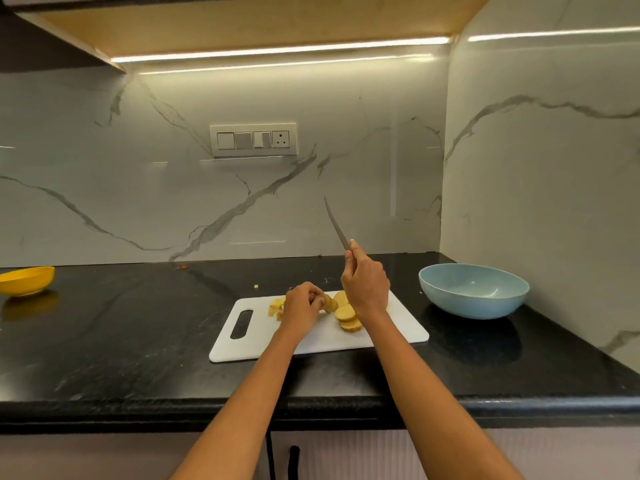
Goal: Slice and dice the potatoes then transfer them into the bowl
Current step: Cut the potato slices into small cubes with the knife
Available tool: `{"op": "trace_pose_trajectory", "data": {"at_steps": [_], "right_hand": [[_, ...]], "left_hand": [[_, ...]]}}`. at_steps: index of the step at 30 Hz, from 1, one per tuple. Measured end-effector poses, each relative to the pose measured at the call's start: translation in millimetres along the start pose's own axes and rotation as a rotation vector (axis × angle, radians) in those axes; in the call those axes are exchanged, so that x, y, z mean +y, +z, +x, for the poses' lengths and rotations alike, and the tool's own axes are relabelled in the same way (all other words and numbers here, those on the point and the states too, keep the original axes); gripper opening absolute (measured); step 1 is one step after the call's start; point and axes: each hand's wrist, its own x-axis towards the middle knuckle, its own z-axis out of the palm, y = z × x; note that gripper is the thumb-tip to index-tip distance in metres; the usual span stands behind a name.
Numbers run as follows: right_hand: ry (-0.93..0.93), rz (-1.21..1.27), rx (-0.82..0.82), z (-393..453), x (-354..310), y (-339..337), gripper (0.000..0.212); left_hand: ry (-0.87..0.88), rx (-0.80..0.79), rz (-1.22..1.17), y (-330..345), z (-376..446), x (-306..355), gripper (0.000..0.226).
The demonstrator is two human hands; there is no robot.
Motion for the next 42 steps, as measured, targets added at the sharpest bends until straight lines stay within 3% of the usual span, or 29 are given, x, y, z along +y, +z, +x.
{"op": "trace_pose_trajectory", "data": {"at_steps": [9, 12, 15, 21, 24, 28, 31, 42], "right_hand": [[-0.008, 0.003, 0.007, 2.0, -0.4, -0.2, 0.041], [0.002, -0.004, -0.006, 0.4, -1.9, -2.2, 0.041], [0.01, -0.009, -0.022, -4.5, -7.7, -4.3, 0.041], [-0.078, -0.162, -0.198, -42.6, -27.3, -23.8, 0.039], [-0.041, -0.235, -0.26, -69.6, -28.8, -40.4, 0.035], [-0.058, -0.407, -0.382, -100.6, -31.3, -51.8, 0.026], [-0.045, -0.505, -0.398, -112.0, -36.3, -56.6, 0.022], [-0.018, -0.561, -0.5, -111.8, -51.0, -65.1, 0.022]], "left_hand": [[0.047, 0.123, -0.076, -4.9, 6.3, 2.3, 0.016], [0.042, 0.052, -0.1, -16.9, -7.7, -3.9, 0.022], [-0.002, -0.096, -0.018, -27.2, -30.8, -16.0, 0.03], [-0.051, 0.044, 0.038, -36.8, -50.2, -22.2, 0.031], [-0.08, -0.021, 0.223, -36.2, -53.7, -19.5, 0.039], [-0.071, -0.045, 0.279, -37.4, -52.8, -14.5, 0.023], [-0.075, -0.098, 0.3, -38.3, -52.1, -16.0, 0.028], [-0.095, -0.06, 0.278, -39.8, -58.3, -7.2, 0.02]]}}
